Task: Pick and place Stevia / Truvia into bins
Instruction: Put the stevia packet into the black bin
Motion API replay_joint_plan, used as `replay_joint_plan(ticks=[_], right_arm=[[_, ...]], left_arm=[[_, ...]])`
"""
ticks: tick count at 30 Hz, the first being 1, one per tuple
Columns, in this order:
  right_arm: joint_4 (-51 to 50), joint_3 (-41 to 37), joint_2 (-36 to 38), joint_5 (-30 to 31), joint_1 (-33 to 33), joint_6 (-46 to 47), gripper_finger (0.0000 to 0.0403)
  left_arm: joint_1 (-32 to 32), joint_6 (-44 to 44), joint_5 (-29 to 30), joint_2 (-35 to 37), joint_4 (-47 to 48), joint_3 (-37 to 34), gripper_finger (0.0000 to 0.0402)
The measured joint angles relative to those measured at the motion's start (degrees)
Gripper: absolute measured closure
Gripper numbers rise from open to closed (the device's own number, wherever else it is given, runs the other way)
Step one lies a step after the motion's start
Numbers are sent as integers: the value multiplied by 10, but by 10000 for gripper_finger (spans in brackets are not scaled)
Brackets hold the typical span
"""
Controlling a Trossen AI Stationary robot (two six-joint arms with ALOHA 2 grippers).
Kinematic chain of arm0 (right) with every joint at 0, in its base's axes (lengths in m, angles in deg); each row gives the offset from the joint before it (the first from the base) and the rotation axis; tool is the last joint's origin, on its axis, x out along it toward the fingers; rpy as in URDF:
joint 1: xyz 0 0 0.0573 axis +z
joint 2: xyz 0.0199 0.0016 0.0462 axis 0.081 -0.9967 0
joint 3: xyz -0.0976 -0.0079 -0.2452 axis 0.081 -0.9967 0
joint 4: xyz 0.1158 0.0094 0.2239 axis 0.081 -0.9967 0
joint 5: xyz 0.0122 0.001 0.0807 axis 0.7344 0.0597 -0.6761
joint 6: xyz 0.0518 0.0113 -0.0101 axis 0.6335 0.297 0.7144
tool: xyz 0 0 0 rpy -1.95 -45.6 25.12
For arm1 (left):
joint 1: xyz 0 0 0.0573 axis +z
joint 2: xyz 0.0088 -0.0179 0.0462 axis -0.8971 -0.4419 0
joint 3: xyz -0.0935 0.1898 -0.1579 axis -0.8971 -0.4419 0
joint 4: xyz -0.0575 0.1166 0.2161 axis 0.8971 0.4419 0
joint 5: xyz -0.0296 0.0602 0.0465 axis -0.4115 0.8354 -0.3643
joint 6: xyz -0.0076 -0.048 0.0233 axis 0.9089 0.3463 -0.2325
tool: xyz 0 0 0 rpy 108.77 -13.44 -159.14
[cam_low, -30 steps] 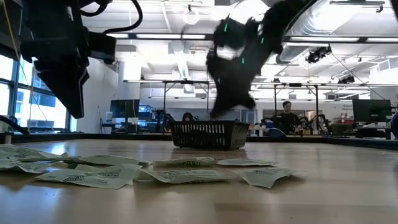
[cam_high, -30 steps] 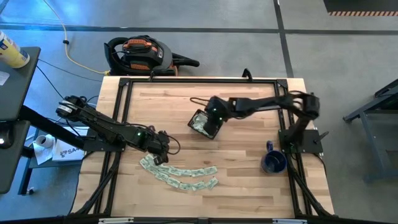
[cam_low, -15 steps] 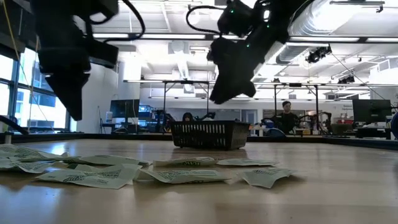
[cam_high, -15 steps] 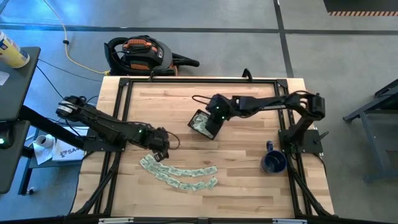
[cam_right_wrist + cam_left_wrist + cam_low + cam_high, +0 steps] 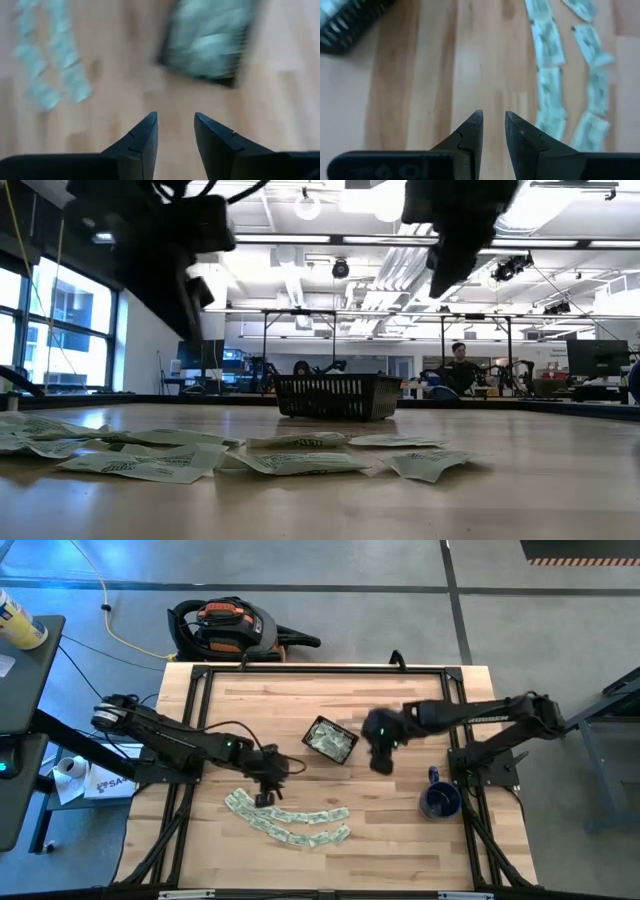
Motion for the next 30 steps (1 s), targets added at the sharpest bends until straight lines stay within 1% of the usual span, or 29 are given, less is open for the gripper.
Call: replay_joint_plan(ticks=[3, 6, 10, 13, 15, 19, 22, 27, 30], right_arm=[[23, 0, -27, -9, 52, -23, 283], [53, 0, -61, -15, 100, -82, 283], [96, 0, -124, -60, 146, -164, 283], [151, 0, -169, -104, 172, -208, 283], [189, 0, -196, -118, 188, -235, 283], [261, 0, -233, -119, 208, -251, 275], [302, 0, -248, -110, 212, -246, 253], [338, 1, -264, -103, 212, -246, 208], [361, 1, -279, -102, 213, -246, 195]], left_arm=[[0, -9, 28, -2, 8, -1, 286], [0, -10, 37, -2, 18, -1, 286], [0, -9, 38, -2, 28, -1, 286], [0, -9, 42, -2, 28, -1, 286], [0, -9, 53, -2, 28, -1, 286], [0, -9, 60, -2, 31, -1, 286], [0, -9, 56, -2, 34, -1, 286], [0, -8, 51, -2, 35, -1, 286], [0, -8, 51, -2, 37, -1, 286]])
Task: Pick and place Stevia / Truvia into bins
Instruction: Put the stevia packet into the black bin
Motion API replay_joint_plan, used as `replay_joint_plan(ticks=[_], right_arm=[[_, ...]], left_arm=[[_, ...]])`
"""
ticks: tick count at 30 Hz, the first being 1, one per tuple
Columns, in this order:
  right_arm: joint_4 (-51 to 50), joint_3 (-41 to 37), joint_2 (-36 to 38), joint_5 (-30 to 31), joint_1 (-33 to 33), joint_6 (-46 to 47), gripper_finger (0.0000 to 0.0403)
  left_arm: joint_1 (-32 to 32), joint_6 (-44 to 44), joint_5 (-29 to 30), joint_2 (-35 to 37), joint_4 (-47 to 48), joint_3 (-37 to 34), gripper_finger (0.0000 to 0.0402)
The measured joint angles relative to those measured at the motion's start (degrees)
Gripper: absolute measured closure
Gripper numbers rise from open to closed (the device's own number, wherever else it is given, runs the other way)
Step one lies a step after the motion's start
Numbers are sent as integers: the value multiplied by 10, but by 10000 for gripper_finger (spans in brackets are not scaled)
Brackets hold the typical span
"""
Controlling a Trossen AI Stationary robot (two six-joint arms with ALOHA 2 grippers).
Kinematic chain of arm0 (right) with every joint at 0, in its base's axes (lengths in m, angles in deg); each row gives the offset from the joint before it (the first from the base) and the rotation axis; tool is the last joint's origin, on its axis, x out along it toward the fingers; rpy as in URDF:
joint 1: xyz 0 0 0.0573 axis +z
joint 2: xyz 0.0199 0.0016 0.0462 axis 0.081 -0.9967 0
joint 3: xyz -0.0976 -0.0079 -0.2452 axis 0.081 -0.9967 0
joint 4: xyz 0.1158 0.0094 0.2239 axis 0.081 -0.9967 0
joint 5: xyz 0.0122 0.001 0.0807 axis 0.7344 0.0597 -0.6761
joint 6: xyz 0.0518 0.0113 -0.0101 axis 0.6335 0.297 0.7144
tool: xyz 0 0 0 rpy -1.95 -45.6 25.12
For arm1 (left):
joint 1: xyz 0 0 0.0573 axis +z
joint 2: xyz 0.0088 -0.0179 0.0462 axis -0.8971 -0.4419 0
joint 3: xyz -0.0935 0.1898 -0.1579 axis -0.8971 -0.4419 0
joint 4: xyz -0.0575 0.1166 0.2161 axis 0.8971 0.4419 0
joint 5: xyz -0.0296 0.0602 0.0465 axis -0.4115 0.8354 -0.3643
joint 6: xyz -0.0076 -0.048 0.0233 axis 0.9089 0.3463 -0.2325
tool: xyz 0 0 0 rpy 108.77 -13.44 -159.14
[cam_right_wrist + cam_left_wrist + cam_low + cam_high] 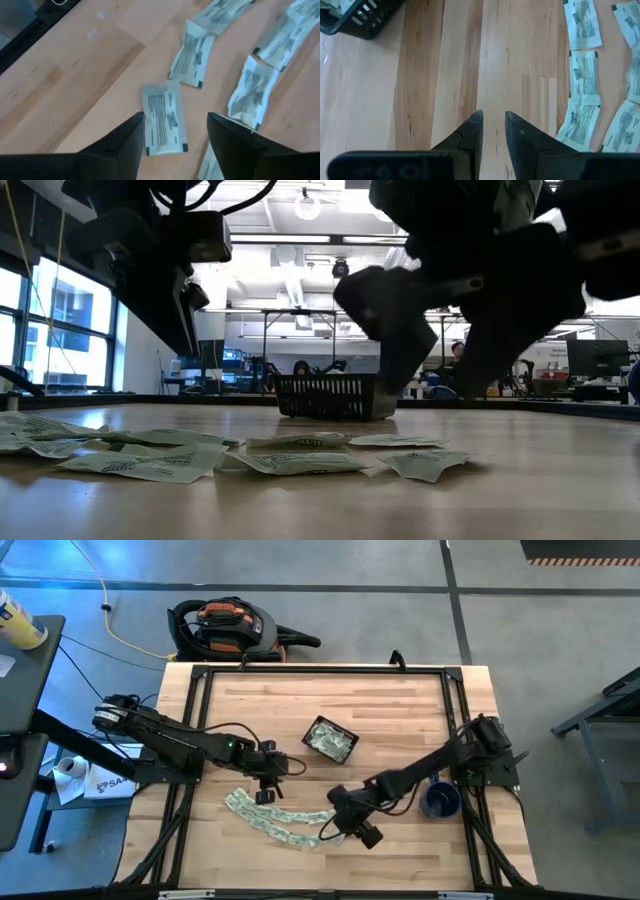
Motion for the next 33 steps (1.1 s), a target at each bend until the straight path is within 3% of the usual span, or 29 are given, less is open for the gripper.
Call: replay_joint_plan(ticks=[11, 20, 28, 33], right_arm=[[12, 0, -44, -7, 9, 6, 212], [18, 2, -59, 23, -3, 117, 282], [-55, -1, 33, 126, -19, 240, 389], [-124, -1, 129, 189, -40, 283, 390]], left_arm=[[0, 0, 3, 0, 16, 0, 286], [0, 0, 4, 0, 25, 0, 286], [0, 0, 4, 0, 24, 0, 286], [0, 0, 4, 0, 22, 0, 286]])
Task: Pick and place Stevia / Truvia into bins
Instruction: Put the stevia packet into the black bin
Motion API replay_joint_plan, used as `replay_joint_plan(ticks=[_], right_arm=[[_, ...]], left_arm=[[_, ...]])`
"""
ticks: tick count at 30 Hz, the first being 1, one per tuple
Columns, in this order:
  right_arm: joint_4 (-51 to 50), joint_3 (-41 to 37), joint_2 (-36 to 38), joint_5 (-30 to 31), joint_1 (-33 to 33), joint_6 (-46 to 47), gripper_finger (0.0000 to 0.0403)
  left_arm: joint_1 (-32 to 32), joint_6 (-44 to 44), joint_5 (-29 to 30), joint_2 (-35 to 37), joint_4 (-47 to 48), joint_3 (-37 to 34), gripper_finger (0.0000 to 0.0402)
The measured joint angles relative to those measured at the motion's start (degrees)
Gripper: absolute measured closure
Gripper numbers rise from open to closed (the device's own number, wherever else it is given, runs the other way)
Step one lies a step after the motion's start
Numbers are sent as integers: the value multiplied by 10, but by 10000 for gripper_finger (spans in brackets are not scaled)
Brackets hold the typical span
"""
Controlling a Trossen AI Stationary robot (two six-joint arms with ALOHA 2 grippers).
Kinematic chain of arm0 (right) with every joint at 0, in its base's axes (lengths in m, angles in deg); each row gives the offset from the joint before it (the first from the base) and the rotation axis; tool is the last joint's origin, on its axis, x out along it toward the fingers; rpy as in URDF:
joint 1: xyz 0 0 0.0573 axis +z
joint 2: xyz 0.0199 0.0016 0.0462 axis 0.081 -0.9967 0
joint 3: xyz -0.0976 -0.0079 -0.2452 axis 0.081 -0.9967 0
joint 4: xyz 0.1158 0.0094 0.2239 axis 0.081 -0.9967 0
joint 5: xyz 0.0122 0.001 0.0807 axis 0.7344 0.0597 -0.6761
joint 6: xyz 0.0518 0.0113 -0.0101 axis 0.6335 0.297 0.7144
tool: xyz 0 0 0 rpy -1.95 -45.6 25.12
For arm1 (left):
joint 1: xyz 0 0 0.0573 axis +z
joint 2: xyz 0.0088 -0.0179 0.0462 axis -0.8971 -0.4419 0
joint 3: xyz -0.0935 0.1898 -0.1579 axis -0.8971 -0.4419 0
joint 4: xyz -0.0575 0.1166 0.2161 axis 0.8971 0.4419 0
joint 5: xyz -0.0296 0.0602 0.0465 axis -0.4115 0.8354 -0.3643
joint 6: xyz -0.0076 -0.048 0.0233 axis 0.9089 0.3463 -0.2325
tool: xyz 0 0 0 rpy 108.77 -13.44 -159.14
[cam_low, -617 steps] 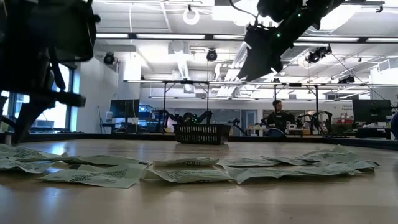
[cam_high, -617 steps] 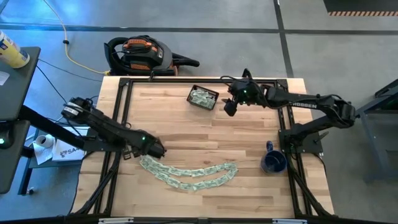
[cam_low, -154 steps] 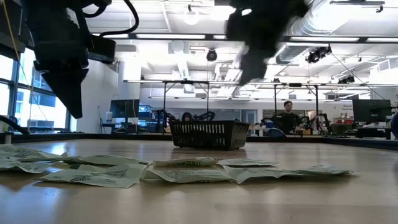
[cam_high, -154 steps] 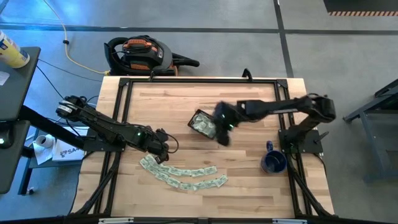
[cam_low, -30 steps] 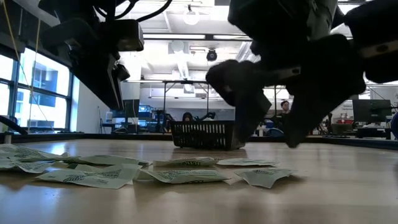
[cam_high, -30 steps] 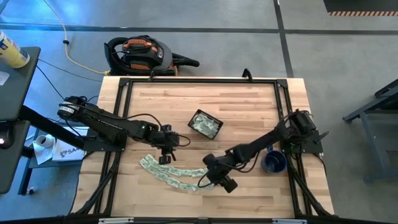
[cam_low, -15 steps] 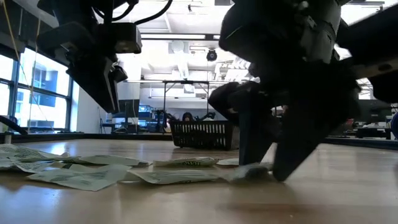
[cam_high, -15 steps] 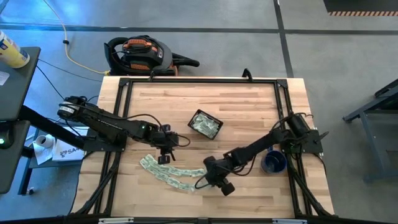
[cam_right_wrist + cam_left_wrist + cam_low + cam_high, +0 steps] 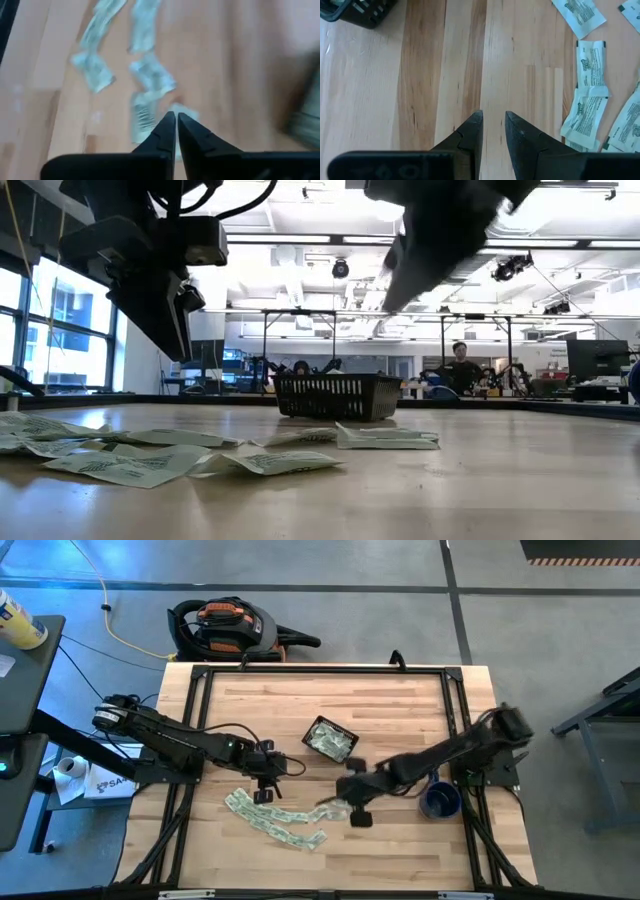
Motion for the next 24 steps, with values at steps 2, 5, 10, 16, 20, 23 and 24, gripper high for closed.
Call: replay_joint_plan(ticks=[2, 5, 10, 16, 20, 23, 24], right_arm=[[-37, 0, 33, 49, -23, 16, 389], [-72, 0, 53, 86, -75, 12, 399], [-39, 1, 17, -69, -159, -13, 385], [-96, 0, -56, -228, -152, -33, 340], [-97, 0, -90, -230, -108, -89, 321], [-49, 0, -100, -190, -81, -115, 307], [-36, 0, -103, -176, -74, -125, 301]], left_arm=[[0, 1, 0, 0, 0, 0, 286], [0, 16, 11, 0, -1, 0, 286], [0, 31, 23, 0, 3, 0, 286], [0, 52, 26, 0, 18, 0, 286], [0, 61, 39, 0, 21, 0, 286], [0, 61, 40, 0, 31, 0, 286], [0, 61, 40, 0, 38, 0, 286]])
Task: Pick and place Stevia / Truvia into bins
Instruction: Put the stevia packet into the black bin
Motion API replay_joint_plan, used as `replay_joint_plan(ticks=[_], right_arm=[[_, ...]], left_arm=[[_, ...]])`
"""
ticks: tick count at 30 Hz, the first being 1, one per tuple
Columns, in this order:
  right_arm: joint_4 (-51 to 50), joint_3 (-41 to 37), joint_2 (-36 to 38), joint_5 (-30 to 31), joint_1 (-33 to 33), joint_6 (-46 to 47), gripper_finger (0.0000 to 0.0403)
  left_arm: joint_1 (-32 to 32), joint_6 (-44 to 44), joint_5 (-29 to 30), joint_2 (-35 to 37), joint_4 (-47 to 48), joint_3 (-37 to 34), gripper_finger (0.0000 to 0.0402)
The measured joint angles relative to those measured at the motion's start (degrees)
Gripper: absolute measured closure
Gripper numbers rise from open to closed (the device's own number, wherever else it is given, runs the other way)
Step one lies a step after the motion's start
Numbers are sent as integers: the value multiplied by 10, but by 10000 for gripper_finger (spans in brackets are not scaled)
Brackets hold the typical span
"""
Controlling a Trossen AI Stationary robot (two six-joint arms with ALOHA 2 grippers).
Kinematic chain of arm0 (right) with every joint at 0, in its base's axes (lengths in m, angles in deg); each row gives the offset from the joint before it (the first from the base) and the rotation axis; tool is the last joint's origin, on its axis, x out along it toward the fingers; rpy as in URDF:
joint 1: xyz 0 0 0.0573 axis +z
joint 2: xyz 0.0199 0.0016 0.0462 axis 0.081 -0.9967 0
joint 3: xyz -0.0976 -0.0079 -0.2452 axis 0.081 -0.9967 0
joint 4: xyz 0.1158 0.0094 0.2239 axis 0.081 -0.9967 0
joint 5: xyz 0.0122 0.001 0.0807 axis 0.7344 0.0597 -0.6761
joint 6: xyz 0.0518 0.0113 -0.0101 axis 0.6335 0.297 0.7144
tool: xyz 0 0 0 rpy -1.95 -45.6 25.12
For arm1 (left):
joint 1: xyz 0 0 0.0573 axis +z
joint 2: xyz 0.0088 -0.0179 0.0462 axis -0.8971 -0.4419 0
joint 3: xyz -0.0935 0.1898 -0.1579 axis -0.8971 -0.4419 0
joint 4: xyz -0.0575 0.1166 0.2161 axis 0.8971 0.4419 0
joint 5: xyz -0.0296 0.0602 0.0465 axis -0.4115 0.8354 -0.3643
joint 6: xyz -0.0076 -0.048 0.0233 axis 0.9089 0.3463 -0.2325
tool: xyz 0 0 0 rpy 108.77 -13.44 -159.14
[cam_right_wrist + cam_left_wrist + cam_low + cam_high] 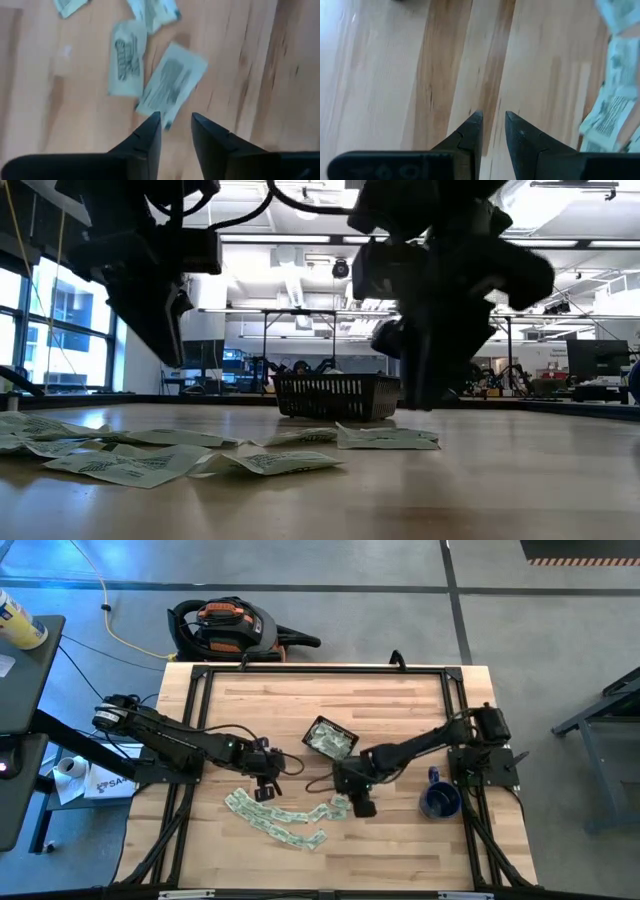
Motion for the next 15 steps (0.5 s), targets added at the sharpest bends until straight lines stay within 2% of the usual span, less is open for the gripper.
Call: replay_joint_plan(ticks=[4, 8, 11, 15], right_arm=[[39, 0, -2, 63, 17, 52, 271], [36, 0, -2, 137, 25, 167, 241], [57, 0, -8, 133, 32, 188, 230], [61, 1, -26, 118, 46, 225, 229]], left_arm=[[-4, 20, 4, 0, 28, 0, 286], [-44, -9, 62, 17, 62, 0, 286], [-67, -18, 87, 23, 96, 0, 286], [-81, -16, 105, 34, 90, -11, 286]])
